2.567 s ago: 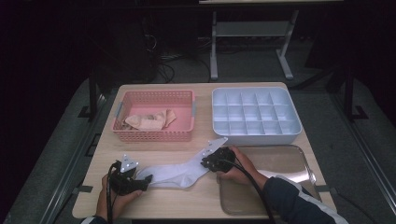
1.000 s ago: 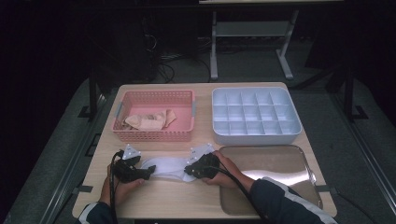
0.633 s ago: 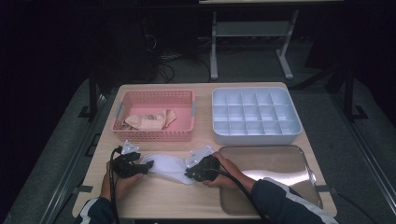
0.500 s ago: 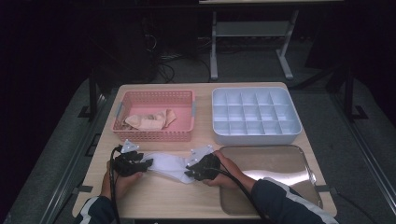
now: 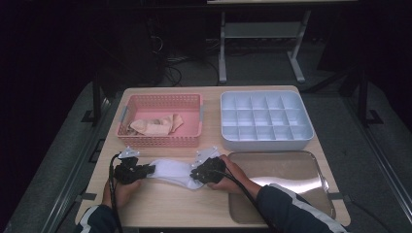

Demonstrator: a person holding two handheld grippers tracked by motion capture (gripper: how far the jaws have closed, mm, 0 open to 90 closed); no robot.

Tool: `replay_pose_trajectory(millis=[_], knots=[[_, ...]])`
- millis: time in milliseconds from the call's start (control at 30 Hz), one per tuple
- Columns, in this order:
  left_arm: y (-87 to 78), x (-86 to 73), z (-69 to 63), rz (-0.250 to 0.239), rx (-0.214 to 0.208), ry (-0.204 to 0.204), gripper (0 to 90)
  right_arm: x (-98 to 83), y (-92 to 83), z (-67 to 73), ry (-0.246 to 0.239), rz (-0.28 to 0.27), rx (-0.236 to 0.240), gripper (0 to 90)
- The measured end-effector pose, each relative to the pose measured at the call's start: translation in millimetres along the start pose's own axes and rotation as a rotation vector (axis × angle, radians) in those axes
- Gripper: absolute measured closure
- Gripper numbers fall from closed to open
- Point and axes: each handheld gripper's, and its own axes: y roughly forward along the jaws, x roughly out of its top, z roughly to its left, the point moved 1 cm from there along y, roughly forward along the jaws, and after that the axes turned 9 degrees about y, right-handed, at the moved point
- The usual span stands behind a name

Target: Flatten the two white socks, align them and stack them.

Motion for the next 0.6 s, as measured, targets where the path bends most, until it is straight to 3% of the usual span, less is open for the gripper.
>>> replay_pose_trajectory(millis=[133, 200, 300, 600], knots=[[-8.6, -0.3, 0.6, -0.05, -0.029, -0.039, 82.0, 0.9, 0.0, 0.7, 0.004, 0.005, 0.0, 80.9], [-16.5, 1.2, -0.4, -0.104, -0.056, -0.071, 82.1, 1.1, 0.2, 0.2, 0.0, 0.006, 0.002, 80.9], [-26.1, 4.0, -4.5, -0.149, -0.078, -0.062, 82.4, 2.4, 1.1, -1.8, 0.002, 0.012, 0.011, 80.9], [-45.4, 13.1, -19.4, -0.281, -0.167, -0.096, 82.3, 9.2, 6.7, -2.6, -0.033, 0.02, 0.029, 80.3]])
